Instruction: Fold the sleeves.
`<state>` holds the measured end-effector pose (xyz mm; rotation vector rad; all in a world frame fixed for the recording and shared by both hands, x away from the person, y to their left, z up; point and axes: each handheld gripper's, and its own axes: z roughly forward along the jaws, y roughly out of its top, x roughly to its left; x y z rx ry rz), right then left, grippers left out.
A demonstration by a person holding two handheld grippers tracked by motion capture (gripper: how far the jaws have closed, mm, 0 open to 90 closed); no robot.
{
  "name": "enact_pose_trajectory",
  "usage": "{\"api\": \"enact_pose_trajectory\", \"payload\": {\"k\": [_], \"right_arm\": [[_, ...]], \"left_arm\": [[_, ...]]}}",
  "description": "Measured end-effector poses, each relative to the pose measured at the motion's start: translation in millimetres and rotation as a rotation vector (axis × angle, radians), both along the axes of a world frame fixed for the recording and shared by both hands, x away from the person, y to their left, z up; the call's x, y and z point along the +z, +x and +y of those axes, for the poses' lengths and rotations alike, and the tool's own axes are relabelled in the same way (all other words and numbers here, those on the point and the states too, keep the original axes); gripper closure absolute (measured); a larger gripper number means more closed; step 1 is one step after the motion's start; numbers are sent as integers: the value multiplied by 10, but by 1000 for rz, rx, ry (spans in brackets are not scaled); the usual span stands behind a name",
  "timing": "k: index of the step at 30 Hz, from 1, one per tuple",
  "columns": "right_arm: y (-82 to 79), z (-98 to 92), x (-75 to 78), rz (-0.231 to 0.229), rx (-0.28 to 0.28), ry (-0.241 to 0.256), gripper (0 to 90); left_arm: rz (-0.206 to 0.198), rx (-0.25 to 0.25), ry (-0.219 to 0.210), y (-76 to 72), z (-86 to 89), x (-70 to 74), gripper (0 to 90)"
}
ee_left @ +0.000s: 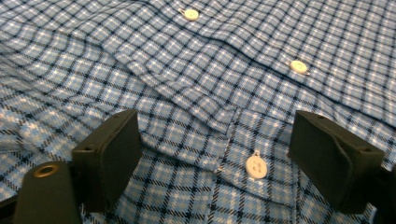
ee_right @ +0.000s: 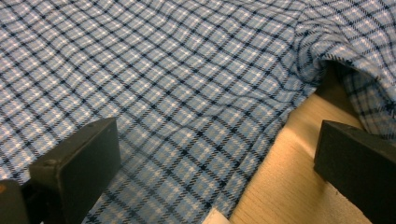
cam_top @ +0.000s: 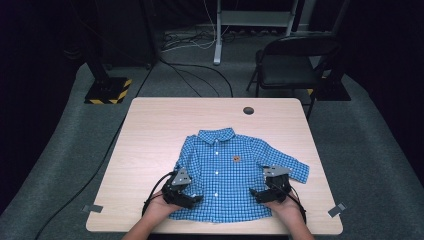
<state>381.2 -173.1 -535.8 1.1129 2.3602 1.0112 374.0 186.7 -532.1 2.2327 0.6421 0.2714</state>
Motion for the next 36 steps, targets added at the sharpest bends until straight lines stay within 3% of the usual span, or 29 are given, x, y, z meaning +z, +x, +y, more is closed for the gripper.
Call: {"api": "enact_pose_trajectory", "payload": {"k": [17,36], "right_arm": [[0,0,0,0,0,0,0],[0,0,0,1,0,0,0]], "left_arm": [[2,38,-53,34,211,84,124],[2,66,-52,68,319,70,125]]}}
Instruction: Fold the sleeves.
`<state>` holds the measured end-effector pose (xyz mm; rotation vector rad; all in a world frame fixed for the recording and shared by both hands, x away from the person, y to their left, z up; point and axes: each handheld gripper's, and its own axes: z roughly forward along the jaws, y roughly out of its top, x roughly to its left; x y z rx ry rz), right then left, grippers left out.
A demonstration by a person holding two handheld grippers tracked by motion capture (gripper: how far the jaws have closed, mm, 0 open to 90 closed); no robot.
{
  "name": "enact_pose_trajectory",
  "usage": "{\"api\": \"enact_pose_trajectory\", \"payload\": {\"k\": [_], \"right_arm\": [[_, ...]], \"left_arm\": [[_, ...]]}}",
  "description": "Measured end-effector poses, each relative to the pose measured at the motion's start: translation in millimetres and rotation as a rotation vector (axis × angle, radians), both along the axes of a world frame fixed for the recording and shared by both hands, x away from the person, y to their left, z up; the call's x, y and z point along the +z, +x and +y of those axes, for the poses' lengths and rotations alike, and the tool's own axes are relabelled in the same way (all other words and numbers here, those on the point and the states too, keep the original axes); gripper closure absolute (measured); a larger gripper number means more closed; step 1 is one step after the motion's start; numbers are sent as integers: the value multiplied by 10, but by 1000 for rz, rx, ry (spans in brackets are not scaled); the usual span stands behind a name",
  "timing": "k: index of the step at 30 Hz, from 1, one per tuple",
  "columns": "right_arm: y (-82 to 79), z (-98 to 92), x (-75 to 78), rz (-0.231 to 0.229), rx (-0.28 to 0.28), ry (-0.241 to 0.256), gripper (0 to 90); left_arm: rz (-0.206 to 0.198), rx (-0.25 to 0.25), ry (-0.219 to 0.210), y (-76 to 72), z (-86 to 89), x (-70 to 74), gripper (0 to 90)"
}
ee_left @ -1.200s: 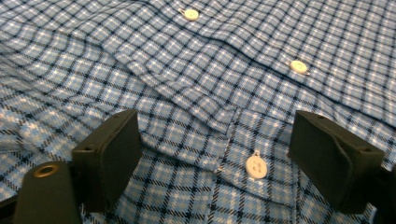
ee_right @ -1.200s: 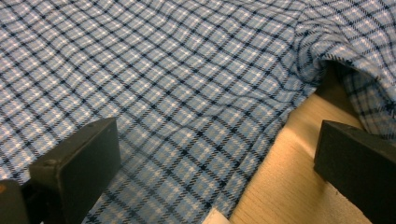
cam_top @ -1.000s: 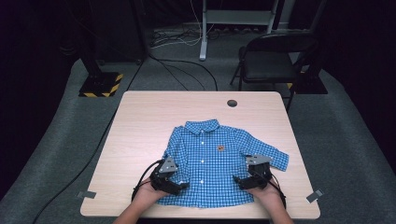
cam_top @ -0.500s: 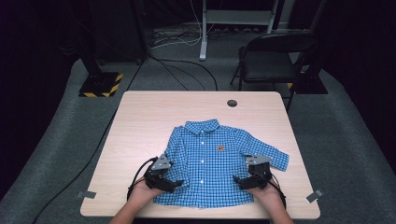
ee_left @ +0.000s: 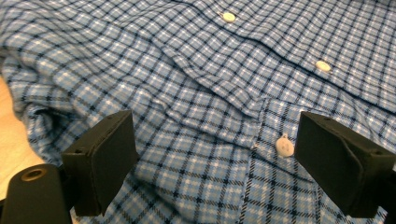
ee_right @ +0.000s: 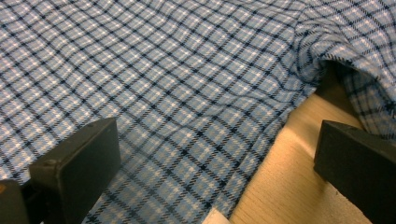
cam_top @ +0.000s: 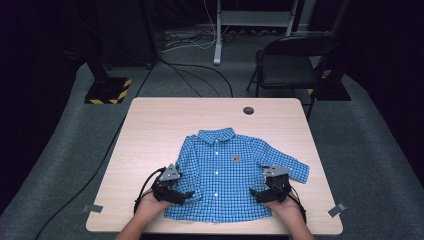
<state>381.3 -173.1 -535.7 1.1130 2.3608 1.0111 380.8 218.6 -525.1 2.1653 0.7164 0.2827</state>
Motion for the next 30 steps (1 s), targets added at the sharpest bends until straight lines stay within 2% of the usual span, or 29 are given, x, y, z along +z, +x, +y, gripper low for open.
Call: {"api": "enact_pose_trajectory", "payload": {"k": [12,30], "right_arm": [[0,0,0,0,0,0,0],[0,0,0,0,0,0,0]], "left_arm": [[-17,36,-37,11,131,58,116],[-14,137,-33,90,421,43,116]]}}
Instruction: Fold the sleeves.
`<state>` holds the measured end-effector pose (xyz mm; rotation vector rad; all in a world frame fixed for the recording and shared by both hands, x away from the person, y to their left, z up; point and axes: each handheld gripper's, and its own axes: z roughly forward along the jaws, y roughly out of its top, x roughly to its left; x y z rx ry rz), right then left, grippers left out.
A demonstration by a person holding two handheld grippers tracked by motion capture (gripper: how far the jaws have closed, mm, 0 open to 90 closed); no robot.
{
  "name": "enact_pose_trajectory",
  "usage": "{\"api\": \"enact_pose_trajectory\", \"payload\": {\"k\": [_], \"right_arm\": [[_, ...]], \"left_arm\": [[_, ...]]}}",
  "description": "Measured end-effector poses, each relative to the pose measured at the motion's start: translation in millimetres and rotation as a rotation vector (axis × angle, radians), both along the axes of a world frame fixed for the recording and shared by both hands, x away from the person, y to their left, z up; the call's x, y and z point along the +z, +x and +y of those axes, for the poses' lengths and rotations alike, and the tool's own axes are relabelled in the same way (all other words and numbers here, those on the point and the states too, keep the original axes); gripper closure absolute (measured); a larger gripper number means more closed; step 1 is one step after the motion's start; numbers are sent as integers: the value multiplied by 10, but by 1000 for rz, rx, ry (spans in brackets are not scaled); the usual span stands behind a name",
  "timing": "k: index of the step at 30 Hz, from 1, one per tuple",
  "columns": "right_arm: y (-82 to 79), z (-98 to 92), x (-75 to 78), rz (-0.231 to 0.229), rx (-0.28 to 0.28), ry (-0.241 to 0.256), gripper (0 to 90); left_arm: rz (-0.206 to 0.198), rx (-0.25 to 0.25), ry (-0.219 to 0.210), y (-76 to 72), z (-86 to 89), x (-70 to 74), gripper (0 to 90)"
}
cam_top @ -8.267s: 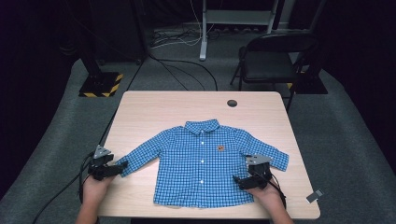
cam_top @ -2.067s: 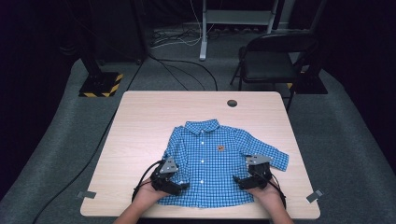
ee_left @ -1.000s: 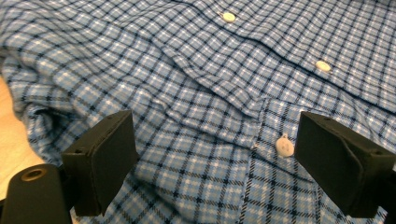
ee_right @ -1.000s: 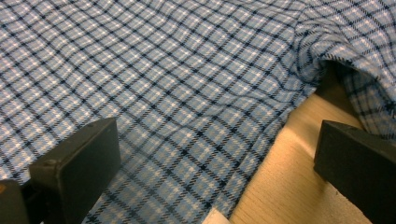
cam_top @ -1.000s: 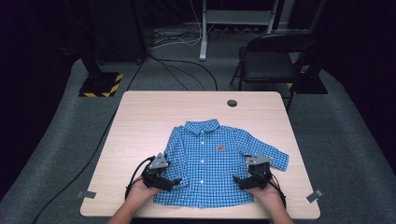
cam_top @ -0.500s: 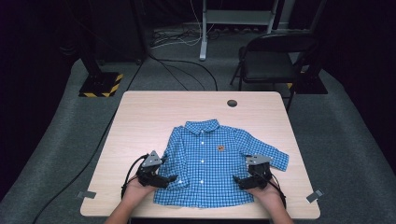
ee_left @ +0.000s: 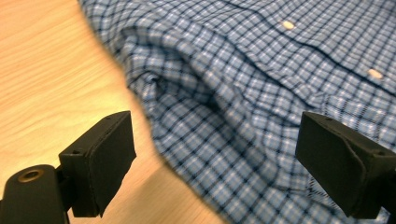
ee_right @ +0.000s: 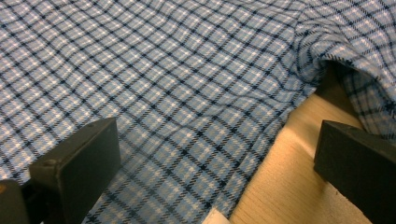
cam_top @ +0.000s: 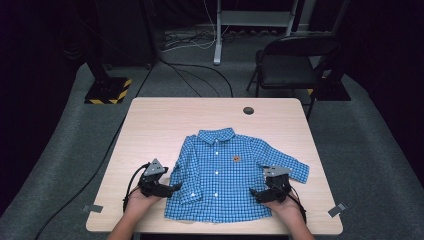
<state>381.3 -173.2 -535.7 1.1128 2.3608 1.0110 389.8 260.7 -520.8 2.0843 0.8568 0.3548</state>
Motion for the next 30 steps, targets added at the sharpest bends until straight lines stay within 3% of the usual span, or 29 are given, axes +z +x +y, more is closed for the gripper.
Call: {"api": "enact_pose_trajectory", "payload": {"k": [30], "right_arm": [[-3,-6,3,-2,-6,4,11]], "left_arm": [[35,126,10,83,300,-71,118]]}}
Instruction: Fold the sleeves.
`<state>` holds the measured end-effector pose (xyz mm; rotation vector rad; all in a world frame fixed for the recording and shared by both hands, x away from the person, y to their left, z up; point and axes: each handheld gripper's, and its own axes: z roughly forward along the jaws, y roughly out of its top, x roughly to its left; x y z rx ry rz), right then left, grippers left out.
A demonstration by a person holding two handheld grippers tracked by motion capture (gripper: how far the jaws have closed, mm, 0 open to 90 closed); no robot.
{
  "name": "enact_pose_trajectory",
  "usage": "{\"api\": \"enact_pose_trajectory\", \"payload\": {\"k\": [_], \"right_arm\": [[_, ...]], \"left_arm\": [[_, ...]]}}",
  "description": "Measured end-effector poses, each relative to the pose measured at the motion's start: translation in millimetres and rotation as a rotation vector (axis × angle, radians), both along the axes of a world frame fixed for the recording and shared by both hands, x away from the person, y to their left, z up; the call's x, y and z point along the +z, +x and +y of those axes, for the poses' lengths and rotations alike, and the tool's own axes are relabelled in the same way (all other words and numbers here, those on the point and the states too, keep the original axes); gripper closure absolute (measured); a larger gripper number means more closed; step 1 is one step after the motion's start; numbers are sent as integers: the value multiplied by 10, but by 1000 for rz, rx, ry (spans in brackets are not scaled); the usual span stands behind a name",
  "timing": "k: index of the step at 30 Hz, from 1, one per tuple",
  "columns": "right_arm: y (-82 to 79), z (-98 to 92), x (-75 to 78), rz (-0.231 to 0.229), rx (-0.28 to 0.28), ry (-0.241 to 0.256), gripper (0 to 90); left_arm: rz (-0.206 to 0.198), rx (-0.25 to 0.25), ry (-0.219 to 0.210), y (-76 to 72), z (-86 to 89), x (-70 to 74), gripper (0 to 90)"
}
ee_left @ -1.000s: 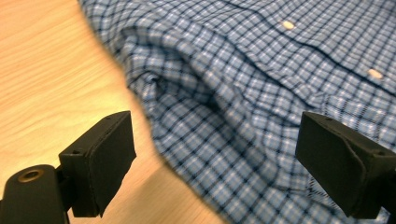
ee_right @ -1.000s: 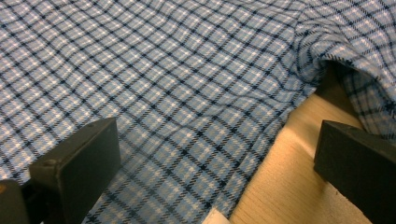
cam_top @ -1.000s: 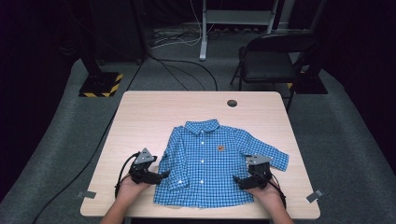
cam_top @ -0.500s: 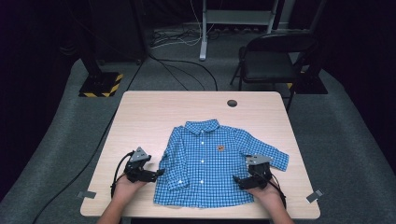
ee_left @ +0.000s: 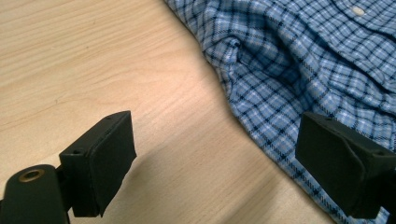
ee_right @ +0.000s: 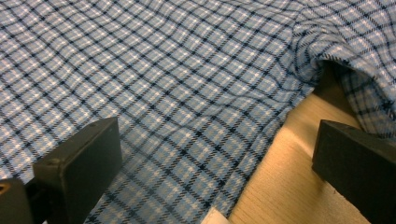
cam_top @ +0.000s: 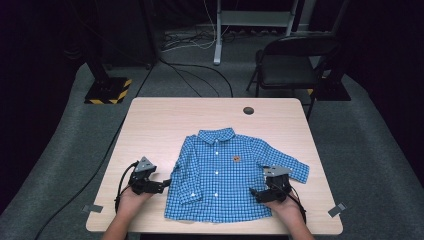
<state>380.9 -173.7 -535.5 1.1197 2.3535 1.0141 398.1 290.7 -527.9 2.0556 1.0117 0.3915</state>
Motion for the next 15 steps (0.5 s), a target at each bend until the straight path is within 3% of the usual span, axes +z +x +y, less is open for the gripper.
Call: {"api": "enact_pose_trajectory", "payload": {"k": [15], "right_arm": [[-24,-51,23,1,-8,30,98]], "left_arm": [[7,32,3,15,97,-9,118]]}}
